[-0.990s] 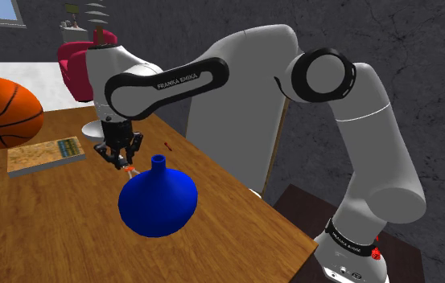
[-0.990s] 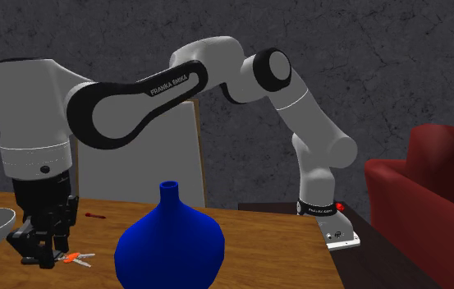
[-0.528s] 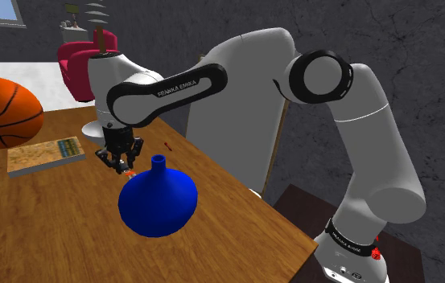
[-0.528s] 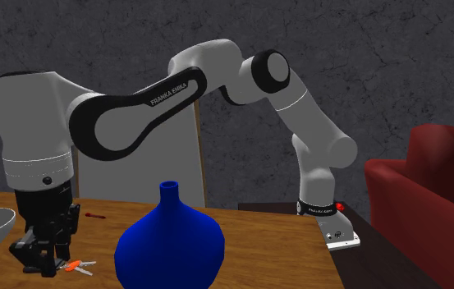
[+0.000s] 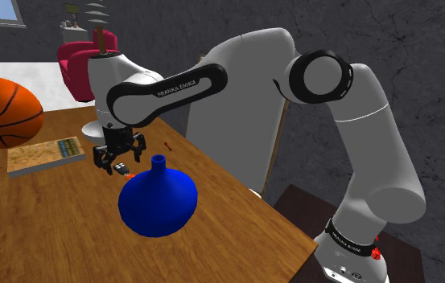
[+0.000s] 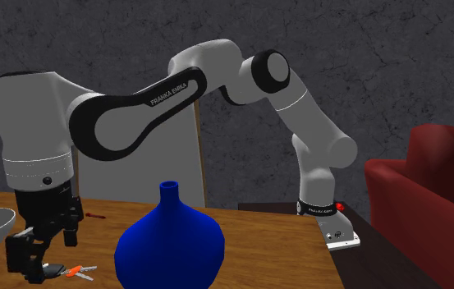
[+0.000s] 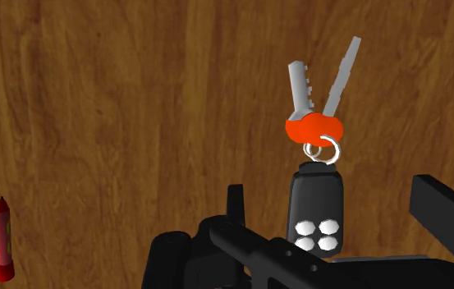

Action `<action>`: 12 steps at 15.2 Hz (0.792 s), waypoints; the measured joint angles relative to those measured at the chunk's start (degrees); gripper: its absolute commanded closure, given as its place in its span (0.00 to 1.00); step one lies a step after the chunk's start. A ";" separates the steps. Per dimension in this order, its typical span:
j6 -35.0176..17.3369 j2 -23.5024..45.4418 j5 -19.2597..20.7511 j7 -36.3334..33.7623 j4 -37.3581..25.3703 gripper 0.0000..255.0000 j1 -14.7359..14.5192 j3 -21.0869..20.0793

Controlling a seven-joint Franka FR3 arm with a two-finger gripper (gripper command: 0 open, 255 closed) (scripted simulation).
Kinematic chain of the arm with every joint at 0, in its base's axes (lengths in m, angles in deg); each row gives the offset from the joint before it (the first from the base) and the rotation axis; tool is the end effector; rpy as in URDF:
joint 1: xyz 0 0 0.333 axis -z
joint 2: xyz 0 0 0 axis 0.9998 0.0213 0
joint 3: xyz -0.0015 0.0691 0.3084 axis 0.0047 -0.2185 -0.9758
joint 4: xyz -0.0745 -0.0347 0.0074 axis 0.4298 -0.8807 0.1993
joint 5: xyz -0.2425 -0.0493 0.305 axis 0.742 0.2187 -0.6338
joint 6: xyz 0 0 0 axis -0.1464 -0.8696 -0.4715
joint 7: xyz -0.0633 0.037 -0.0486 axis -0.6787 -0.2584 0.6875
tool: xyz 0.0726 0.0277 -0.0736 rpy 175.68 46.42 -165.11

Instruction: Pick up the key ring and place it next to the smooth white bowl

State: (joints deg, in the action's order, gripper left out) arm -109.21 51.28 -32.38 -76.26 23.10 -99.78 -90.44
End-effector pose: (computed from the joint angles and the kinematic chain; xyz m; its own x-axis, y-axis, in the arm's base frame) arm 0.6382 0.3493 0.3496 0.9984 -0.0168 0.0538 -0.0184 -0.9994 0.0302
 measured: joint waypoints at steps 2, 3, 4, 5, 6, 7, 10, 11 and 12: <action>0.85 -0.23 -0.15 0.09 -0.66 0.00 -0.11 -0.10; 1.80 -1.08 -0.46 0.20 -0.79 0.00 -0.02 -0.33; 3.41 -1.10 -0.63 0.52 -2.49 0.00 -0.25 -0.42; 4.29 -1.71 -0.90 0.83 -2.83 0.00 -0.04 -0.55; 4.89 -1.99 -1.02 0.89 -3.16 0.00 -0.06 -0.63; 5.24 -2.28 -1.12 0.91 -3.21 0.00 -0.05 -0.71; 5.66 -2.35 -1.16 0.84 -3.53 0.00 -0.20 -0.77; 5.69 -2.34 -1.16 0.83 -3.57 0.00 -0.22 -0.77; 5.71 -2.33 -1.16 0.83 -3.58 0.00 -0.22 -0.77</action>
